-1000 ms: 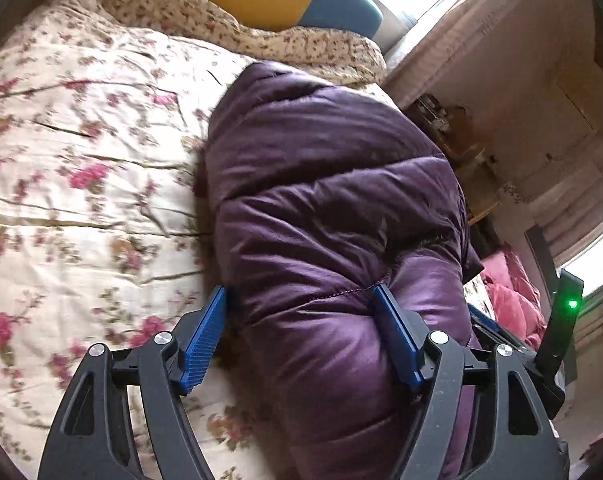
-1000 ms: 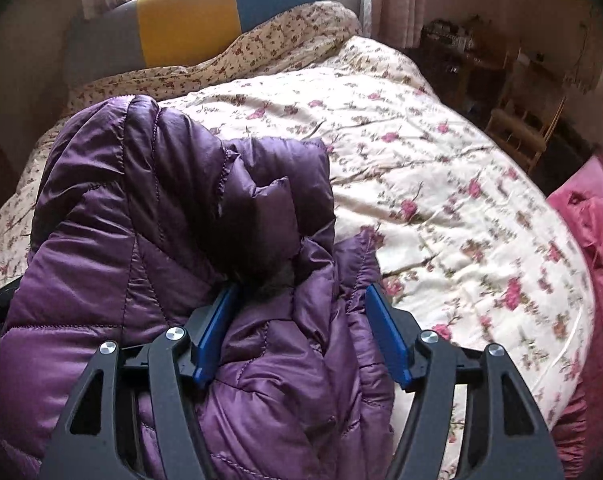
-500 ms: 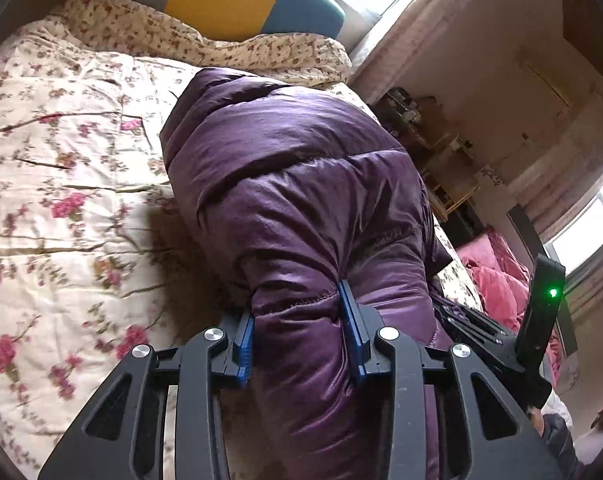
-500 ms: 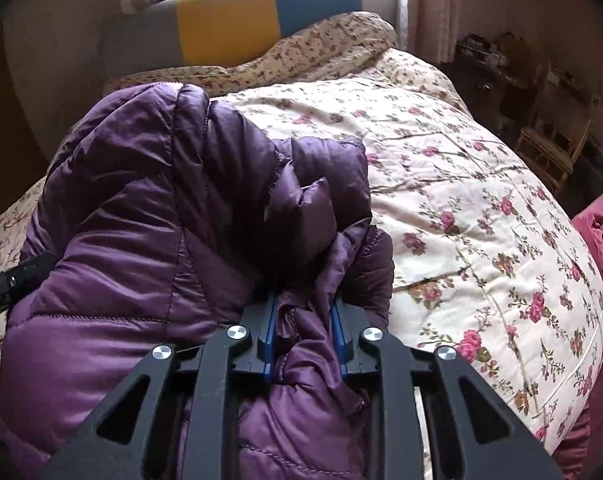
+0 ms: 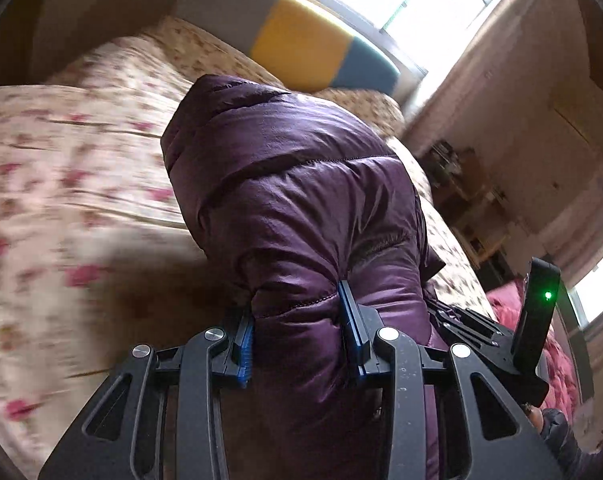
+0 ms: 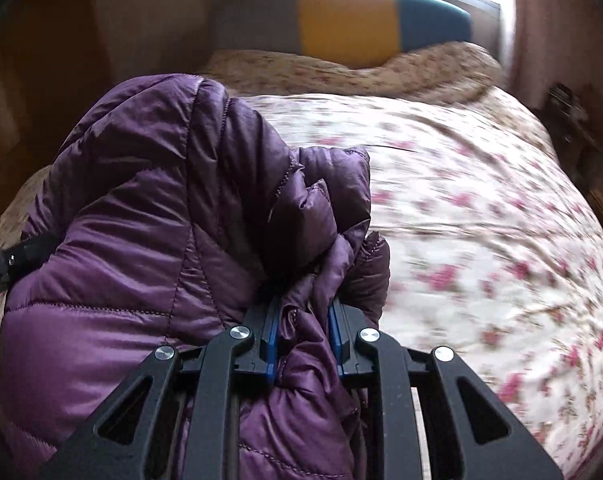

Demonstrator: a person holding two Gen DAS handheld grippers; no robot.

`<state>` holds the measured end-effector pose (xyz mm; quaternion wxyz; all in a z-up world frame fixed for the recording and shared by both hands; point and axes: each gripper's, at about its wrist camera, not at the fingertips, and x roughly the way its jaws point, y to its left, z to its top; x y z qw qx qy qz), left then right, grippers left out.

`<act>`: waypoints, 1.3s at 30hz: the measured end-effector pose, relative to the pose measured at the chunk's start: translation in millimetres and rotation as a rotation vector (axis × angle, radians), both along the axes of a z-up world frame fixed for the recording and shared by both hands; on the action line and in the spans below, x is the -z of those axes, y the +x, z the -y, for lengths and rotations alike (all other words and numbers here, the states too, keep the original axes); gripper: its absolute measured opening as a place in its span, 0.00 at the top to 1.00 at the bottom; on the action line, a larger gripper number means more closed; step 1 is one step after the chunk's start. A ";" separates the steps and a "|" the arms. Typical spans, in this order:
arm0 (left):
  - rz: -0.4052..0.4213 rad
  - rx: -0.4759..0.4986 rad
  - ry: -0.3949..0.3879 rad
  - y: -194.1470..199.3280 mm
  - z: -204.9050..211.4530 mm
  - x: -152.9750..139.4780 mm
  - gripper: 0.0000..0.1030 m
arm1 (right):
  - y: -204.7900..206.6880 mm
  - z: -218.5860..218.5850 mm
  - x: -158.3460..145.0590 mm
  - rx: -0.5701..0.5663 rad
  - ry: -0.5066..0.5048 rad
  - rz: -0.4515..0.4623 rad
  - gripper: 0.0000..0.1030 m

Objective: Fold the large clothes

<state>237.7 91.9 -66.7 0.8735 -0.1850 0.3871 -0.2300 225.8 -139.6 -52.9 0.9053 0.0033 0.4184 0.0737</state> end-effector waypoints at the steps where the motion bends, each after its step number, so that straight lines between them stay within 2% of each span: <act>1: 0.005 -0.025 0.003 -5.0 -13.6 -2.3 0.65 | -0.1 -14.4 -0.2 -0.026 0.002 0.001 0.83; 9: 0.022 -0.182 0.020 -38.8 -95.4 -13.0 0.65 | -7.9 -100.9 1.0 -0.161 -0.007 0.014 0.83; 14: -0.047 -0.264 0.033 -47.1 -129.0 5.7 0.65 | -8.3 -136.5 6.3 -0.188 -0.058 0.046 0.79; 20: -0.080 -0.368 0.090 -54.5 -123.2 18.8 0.58 | -5.6 -142.1 18.3 -0.177 -0.081 0.070 0.74; 28: -0.048 -0.396 0.204 -50.2 -106.4 29.6 0.58 | -6.8 -138.2 35.3 -0.182 -0.060 0.077 0.74; 33: -0.062 -0.432 0.200 -55.9 -108.6 21.0 0.57 | -6.4 -132.3 22.8 -0.176 -0.049 0.076 0.66; 37: -0.039 -0.467 0.218 -71.7 -109.1 9.2 0.57 | -12.2 -126.5 6.4 -0.163 -0.041 0.092 0.53; 39: -0.020 -0.478 0.219 -81.5 -109.4 3.7 0.57 | -18.6 -124.2 -1.4 -0.168 -0.040 0.114 0.51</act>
